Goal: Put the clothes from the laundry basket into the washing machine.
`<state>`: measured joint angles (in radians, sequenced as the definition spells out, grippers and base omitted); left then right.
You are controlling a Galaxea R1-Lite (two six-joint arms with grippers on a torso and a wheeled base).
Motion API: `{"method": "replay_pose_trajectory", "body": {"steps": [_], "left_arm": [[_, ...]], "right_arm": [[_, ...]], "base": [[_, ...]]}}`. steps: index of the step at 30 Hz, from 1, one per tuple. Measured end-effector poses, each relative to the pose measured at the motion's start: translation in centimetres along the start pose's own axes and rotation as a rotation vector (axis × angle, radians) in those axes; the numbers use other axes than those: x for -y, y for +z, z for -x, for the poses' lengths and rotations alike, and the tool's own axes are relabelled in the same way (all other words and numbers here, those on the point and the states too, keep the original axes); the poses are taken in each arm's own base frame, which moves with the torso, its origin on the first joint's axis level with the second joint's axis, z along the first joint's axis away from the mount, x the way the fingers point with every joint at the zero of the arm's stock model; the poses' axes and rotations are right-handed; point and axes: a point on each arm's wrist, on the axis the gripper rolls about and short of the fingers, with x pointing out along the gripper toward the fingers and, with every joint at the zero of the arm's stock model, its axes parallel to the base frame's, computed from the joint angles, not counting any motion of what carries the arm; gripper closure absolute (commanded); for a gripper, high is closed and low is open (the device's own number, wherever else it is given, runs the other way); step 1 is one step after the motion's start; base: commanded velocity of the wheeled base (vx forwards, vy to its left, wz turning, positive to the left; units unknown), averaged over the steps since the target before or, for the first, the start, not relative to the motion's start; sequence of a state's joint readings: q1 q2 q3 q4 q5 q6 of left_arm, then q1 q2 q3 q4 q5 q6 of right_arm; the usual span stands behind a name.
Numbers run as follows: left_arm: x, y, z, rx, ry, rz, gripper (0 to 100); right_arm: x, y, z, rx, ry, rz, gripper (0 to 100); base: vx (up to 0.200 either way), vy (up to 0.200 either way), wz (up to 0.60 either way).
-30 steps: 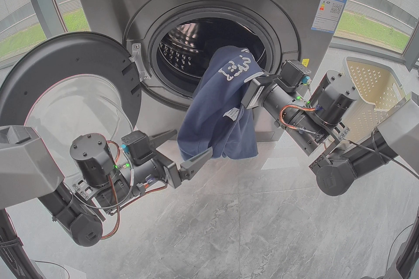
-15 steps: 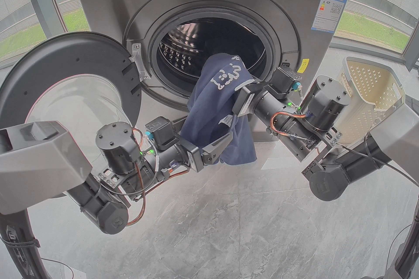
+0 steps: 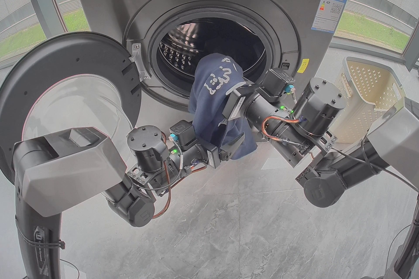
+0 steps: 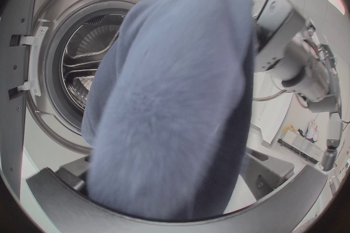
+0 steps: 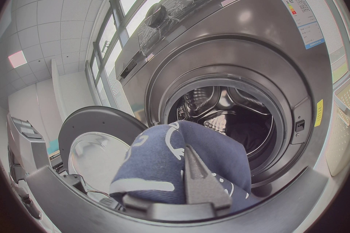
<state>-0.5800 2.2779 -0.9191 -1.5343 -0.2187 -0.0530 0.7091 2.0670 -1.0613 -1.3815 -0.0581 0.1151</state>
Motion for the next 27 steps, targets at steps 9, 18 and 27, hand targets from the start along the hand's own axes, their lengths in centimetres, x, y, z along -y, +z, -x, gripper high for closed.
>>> {"method": "replay_pose_trajectory", "body": {"steps": [9, 18, 27], "left_arm": [[-1.5, -1.0, -3.3, 0.069, 0.124, -0.023, 0], [-1.8, -2.8, -4.0, 0.046, 0.160, -0.021, 100], [-2.5, -2.3, -4.6, 0.092, 0.196, -0.020, 100]], "right_arm": [[-0.9, -0.6, 0.5, -0.025, 0.008, -0.008, 100], [-1.1, -0.5, 1.0, -0.034, 0.011, -0.012, 100], [-1.1, 0.1, 1.2, -0.022, 0.011, -0.015, 100]], "base": [[0.000, 0.000, 0.00], [0.000, 0.000, 0.00], [0.000, 0.000, 0.00]]}}
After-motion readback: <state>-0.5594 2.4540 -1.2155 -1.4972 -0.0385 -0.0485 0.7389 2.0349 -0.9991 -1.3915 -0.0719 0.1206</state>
